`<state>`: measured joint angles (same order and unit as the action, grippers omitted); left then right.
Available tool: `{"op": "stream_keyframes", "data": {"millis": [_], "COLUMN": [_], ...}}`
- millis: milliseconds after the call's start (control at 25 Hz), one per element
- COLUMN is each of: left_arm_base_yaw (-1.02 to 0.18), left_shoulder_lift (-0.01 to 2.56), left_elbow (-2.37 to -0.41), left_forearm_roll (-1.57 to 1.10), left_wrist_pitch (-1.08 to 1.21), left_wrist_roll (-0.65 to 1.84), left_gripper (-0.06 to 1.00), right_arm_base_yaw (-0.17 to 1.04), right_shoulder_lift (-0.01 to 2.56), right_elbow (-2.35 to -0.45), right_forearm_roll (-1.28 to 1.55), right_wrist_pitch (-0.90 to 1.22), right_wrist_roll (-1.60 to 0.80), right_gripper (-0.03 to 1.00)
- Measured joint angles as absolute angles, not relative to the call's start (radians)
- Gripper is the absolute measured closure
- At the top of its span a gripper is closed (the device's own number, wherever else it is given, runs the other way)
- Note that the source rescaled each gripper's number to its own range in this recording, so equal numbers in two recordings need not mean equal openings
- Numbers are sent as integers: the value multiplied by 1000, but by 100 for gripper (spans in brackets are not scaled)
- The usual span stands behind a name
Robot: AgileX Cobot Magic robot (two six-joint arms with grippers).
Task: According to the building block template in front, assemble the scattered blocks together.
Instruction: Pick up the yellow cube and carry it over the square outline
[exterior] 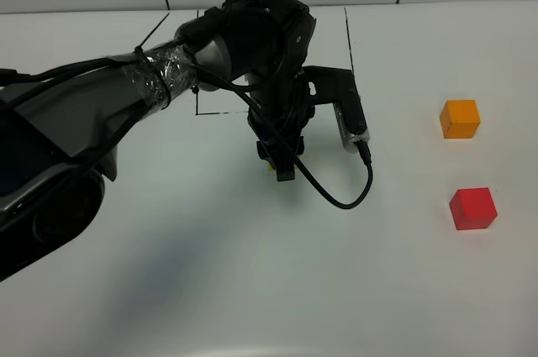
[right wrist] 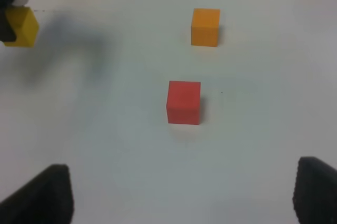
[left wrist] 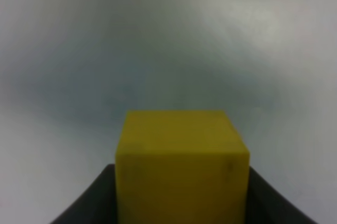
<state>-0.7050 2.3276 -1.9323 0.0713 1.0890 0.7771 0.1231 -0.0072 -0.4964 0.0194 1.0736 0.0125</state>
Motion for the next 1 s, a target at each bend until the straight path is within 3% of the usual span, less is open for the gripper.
{"op": "stream_keyframes", "data": {"millis": [920,1000], "left_arm_base_yaw": [-705,-705], "left_shoulder_lift": [2401,2401], "left_elbow": [-1939,-1939], "left_forearm_roll": [73,73], "left_wrist_pitch": [1062,1062], "left_wrist_roll": [769,770], "left_gripper": [94,89], "right_arm_base_yaw": [123,123], "right_shoulder_lift": [-7,-7], "right_elbow": [-496,-496], "right_forearm_roll": [20,20], "right_wrist_pitch": [1074,1074], "right_wrist_roll": [12,12], "right_gripper": [26,26]}}
